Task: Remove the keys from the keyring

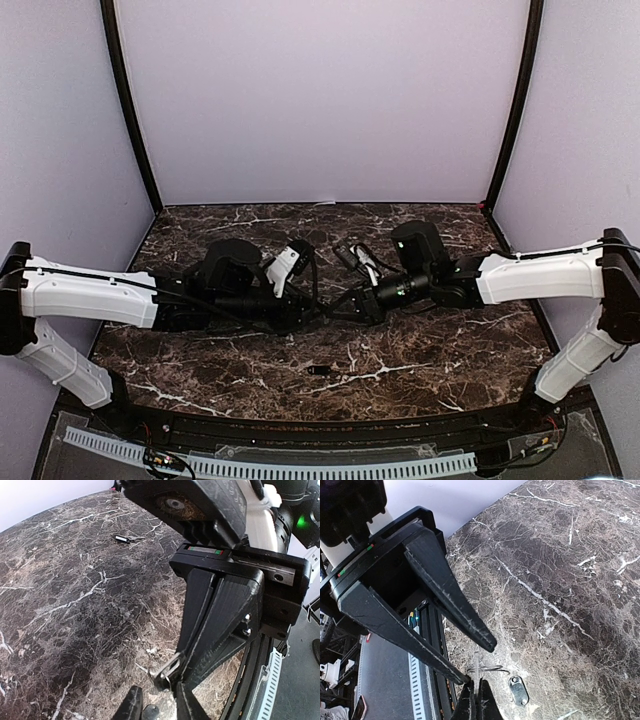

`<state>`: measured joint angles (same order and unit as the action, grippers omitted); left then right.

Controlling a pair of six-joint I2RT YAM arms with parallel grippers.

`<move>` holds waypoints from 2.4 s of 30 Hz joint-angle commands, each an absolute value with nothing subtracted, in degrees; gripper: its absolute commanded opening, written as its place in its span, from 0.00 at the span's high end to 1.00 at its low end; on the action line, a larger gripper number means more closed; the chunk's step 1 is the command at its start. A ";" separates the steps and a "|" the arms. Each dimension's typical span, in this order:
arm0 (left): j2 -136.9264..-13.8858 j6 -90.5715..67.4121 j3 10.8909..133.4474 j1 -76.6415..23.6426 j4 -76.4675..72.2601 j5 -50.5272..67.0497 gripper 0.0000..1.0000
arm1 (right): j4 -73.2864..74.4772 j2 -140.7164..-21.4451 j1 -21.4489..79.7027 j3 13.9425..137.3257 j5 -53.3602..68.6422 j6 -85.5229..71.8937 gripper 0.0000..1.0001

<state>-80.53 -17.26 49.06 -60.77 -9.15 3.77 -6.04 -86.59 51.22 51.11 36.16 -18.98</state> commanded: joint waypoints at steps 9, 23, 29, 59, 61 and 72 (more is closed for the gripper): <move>-81.47 -17.73 50.18 -61.26 -9.67 2.08 1.00 | -8.88 -86.67 51.08 53.00 35.55 -21.24 1.00; -79.43 -13.84 45.06 -62.03 -15.09 -1.74 1.00 | -13.81 -87.20 50.90 51.95 36.09 -31.43 1.00; -78.74 -11.02 42.78 -62.40 -20.03 -5.43 1.00 | -15.40 -87.99 50.94 52.49 38.65 -35.72 1.00; -75.23 -10.04 31.38 -61.72 -41.59 0.21 0.47 | 27.36 -89.24 51.24 66.47 30.08 -22.96 1.00; -75.43 -7.88 28.97 -61.79 -44.81 0.73 0.47 | 32.19 -90.18 51.26 68.98 31.29 -23.82 1.00; -80.62 -1.82 29.07 -62.14 -50.43 2.80 0.48 | 40.10 -93.25 51.34 75.74 31.99 -31.15 1.00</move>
<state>-78.37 -4.51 28.34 -61.93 -46.00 1.15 36.95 -91.53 51.27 73.21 31.92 -28.27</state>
